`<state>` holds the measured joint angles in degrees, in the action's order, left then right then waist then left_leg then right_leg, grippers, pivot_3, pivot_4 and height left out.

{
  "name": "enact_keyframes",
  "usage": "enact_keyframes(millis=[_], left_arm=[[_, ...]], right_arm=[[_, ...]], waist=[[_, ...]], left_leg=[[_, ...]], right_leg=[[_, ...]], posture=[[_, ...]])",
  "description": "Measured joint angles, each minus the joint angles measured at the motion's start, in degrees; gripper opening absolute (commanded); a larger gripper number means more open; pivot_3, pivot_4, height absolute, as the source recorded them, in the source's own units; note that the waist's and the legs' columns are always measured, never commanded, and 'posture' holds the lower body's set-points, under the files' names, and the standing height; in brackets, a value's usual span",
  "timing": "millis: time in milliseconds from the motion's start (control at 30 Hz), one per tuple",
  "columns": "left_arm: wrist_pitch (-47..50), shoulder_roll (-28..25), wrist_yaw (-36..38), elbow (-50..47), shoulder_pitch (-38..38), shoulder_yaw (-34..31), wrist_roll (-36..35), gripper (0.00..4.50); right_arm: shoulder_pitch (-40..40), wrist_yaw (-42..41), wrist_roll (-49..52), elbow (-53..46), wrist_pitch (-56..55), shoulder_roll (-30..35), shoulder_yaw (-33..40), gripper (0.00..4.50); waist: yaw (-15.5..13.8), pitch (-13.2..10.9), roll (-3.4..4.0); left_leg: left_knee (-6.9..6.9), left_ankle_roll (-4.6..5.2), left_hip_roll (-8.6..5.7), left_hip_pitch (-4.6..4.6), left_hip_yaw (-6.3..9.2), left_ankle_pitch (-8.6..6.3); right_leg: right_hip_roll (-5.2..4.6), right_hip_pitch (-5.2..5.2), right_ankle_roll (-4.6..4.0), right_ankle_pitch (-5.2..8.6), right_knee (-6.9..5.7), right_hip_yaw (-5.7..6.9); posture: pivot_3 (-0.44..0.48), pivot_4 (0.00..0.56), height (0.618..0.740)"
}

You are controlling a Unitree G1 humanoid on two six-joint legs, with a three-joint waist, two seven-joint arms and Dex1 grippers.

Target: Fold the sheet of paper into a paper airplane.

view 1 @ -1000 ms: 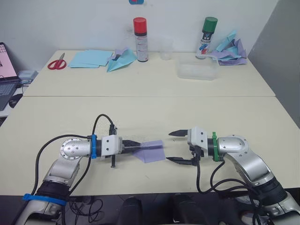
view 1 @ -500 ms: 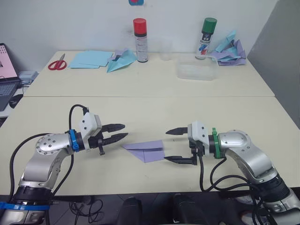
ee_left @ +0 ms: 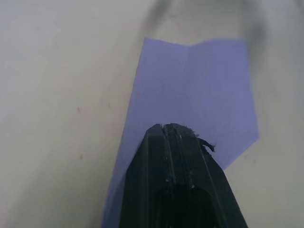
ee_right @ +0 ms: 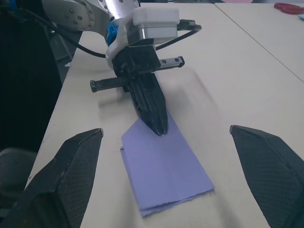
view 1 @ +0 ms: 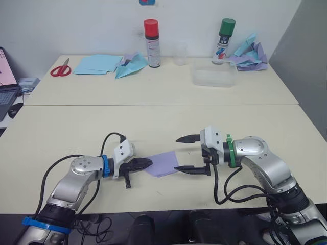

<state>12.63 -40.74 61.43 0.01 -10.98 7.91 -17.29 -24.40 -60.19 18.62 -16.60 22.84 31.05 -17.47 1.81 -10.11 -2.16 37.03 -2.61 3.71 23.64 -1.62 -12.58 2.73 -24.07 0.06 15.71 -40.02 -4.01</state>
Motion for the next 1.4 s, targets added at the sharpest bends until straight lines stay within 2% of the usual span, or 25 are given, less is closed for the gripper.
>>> enact_keyframes(millis=[267,433,900,1033,1333,1400], left_arm=[[0.0,-0.4,3.7,4.1,-2.2,-0.8,-0.4,0.05],[2.2,-1.0,5.6,5.5,-3.3,-1.8,-1.3,0.05],[-1.0,-1.6,7.4,9.0,-5.6,-1.0,1.2,0.05],[-2.0,-1.3,7.9,9.7,-6.0,-0.8,1.9,0.0],[-3.2,-1.2,8.7,11.0,-6.8,-0.6,2.1,0.0],[-3.2,-1.2,9.2,11.4,-7.3,-0.4,2.3,0.0]], right_arm=[[1.6,-1.1,-10.7,8.2,-15.0,1.4,-5.2,4.5],[1.0,-0.8,-12.5,12.2,-19.4,-1.6,-5.9,4.5],[-3.6,0.6,-18.8,25.6,-29.9,-10.4,-9.1,4.5],[-6.1,1.4,-20.0,30.6,-36.2,-14.1,-9.8,3.58],[-8.0,-3.3,-19.4,35.0,-40.7,-15.7,-10.8,0.15],[-8.0,-5.1,-18.9,34.8,-39.4,-15.2,-10.8,0.03]], waist=[[0.2,0.1,-0.01],[0.1,0.1,0.0],[0.0,0.1,0.01],[0.0,0.1,0.01],[0.0,0.1,0.01],[0.0,0.1,0.01]], left_leg=[[-0.01,0.0,-0.01,-0.18,-0.14,0.0],[-0.03,0.0,0.01,-0.18,-0.11,0.0],[0.01,0.0,-0.01,-0.24,-0.16,0.01],[0.02,0.0,-0.01,-0.27,-0.17,0.01],[0.02,0.01,0.0,-0.32,-0.15,0.01],[0.02,0.01,-0.01,-0.34,-0.16,0.01]], right_leg=[[0.01,0.03,-0.01,-0.01,-0.08,-0.01],[0.05,0.03,-0.01,-0.01,-0.1,0.0],[0.03,0.05,-0.04,-0.02,-0.19,-0.02],[0.02,0.07,-0.04,-0.02,-0.21,-0.03],[0.01,0.1,-0.07,-0.01,-0.27,-0.06],[0.01,0.11,-0.09,0.0,-0.32,-0.06]], posture=[[0.0,0.15,0.74],[0.0,0.15,0.74],[0.0,0.15,0.74],[0.0,0.15,0.74],[0.0,0.15,0.74],[0.0,0.15,0.74]])
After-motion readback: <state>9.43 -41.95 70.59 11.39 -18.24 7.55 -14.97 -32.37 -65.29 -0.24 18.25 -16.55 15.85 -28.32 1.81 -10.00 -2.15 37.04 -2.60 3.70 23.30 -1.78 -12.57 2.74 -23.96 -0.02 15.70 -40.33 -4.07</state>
